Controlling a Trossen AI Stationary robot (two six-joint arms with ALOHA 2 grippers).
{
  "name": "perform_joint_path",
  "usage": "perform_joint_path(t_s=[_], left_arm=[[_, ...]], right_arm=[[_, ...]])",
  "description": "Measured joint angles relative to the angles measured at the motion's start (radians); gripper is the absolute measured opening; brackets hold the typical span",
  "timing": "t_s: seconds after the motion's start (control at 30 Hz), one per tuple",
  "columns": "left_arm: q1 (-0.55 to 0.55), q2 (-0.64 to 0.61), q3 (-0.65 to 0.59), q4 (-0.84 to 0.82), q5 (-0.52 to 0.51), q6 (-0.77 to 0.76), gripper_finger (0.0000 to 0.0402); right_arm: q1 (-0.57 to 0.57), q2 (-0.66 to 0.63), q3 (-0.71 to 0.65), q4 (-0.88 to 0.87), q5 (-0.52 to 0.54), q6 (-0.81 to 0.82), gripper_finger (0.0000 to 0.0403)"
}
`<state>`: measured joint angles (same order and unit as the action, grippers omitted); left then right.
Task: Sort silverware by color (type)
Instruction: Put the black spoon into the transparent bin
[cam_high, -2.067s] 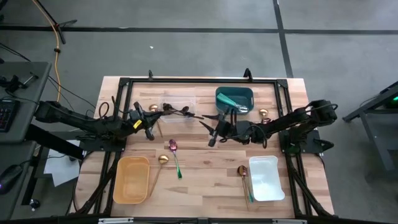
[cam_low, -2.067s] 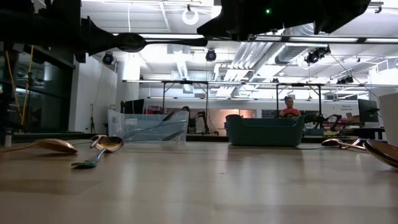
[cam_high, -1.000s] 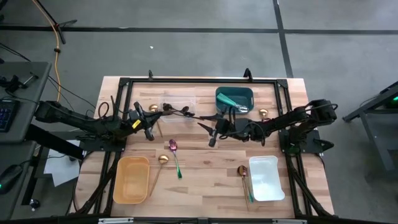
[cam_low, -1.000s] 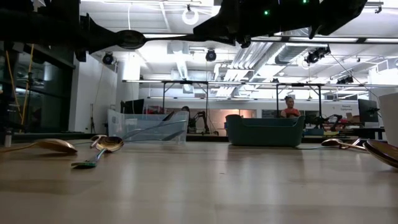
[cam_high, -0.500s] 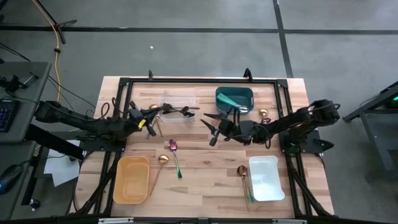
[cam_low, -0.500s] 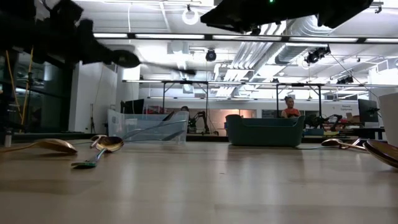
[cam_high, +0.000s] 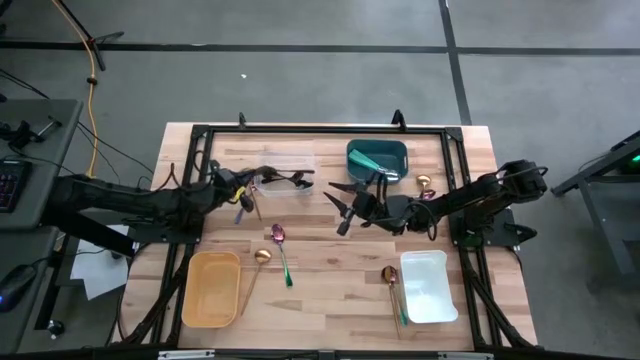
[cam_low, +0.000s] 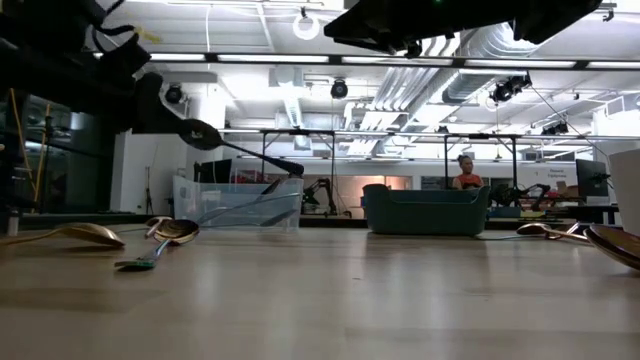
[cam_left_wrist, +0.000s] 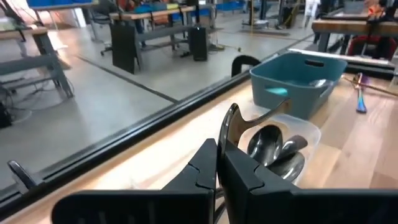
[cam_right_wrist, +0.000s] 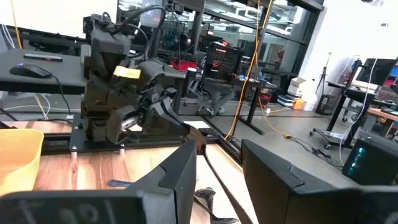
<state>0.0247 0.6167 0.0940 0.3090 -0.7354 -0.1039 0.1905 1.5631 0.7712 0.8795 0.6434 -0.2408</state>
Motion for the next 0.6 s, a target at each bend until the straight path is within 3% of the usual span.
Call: perform_joint_path(t_s=[0.3, 0.6], left_arm=[[0.121, 0.003, 0.112, -0.340, 0.104, -0.082, 0.0000], [0.126, -0.001, 0.140, -0.356, 0.123, -0.068, 0.0000]], right_arm=[[0.000, 0.000, 0.000, -0.019, 0.000, 0.001, 0.0122], [0.000, 0.000, 0.000, -0.055, 0.000, 0.051, 0.0122]])
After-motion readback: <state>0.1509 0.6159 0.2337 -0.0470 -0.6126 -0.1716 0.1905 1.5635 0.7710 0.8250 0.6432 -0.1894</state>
